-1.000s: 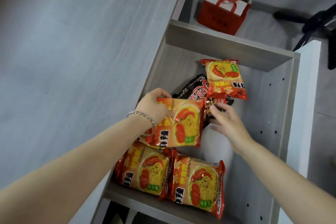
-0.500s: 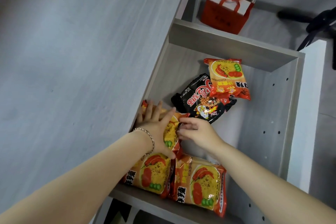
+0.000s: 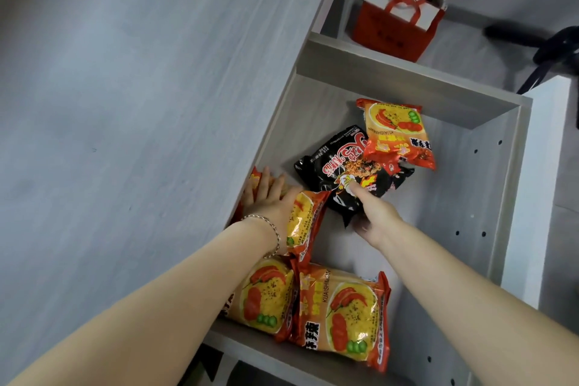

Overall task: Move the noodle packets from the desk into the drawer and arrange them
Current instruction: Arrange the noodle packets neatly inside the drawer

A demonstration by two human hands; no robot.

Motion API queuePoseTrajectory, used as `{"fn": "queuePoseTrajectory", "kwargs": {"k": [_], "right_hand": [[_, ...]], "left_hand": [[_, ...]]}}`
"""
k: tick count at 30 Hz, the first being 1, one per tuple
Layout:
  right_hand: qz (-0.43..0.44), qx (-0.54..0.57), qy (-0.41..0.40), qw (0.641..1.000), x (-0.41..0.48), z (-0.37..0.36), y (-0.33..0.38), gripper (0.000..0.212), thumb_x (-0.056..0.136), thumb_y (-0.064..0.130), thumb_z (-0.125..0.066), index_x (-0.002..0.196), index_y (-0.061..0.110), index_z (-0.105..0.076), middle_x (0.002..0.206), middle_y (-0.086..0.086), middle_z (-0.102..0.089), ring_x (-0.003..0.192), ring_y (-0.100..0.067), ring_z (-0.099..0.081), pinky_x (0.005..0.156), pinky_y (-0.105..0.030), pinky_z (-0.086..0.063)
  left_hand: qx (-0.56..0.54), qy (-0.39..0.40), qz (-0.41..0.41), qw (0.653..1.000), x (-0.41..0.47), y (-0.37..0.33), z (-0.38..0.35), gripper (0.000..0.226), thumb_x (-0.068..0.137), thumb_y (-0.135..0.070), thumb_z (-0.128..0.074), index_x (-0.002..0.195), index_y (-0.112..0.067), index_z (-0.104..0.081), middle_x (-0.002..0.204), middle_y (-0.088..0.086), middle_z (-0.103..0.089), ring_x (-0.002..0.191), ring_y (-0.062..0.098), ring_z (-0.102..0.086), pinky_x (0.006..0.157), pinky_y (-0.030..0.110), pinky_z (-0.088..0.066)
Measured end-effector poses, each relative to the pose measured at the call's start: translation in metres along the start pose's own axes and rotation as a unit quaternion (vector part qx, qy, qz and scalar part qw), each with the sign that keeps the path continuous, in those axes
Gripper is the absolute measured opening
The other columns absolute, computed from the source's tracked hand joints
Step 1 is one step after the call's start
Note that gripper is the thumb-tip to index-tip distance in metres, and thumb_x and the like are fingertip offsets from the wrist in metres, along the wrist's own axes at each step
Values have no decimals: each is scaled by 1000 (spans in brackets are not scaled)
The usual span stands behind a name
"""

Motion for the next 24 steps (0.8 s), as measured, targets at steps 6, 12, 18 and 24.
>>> {"fn": "queuePoseTrajectory", "kwargs": {"k": [6, 12, 18, 24], "right_hand": [[-1, 74, 83, 994, -43, -2, 31, 12, 86, 24, -60, 83, 15, -53, 81, -4, -61, 69, -15, -58, 59, -25, -50], [237, -409, 39, 880, -102, -2, 96, 54, 72, 34, -74, 117, 13, -51, 104, -1, -63, 89, -19, -61, 72, -30, -51], [463, -652, -5, 600, -164, -67, 161, 43, 68, 34, -75, 109, 33, -61, 116, 1, -65, 103, -23, -59, 73, -29, -44], [428, -724, 85, 534, -114, -122, 172, 51, 64, 33, -81, 112, 28, -67, 122, 2, -63, 112, -19, -56, 77, -26, -42]], "left_hand": [[50, -7, 9, 999, -9, -1, 2, 113, 75, -13, -73, 149, -26, 12, 155, 9, 26, 140, 35, 29, 116, 54, 12], [-30, 4, 76, 997, -19, 21, -7, 117, 79, -33, -72, 146, -9, 21, 154, 12, 29, 142, 31, 24, 118, 43, 2], [-21, 3, 76, 997, -18, 19, -5, 114, 81, -27, -71, 147, -7, 19, 155, 13, 26, 143, 32, 21, 118, 44, 1], [-21, 14, 75, 997, -16, 16, -5, 115, 80, -25, -72, 146, -6, 20, 155, 13, 25, 143, 34, 21, 120, 46, -1]]}}
Point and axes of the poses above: each hand's wrist, its own x-axis towards the middle knuckle, its own z-axis out of the back of the hand, y = z × x, the point moved 9 cm from there along x, towards the middle knuckle
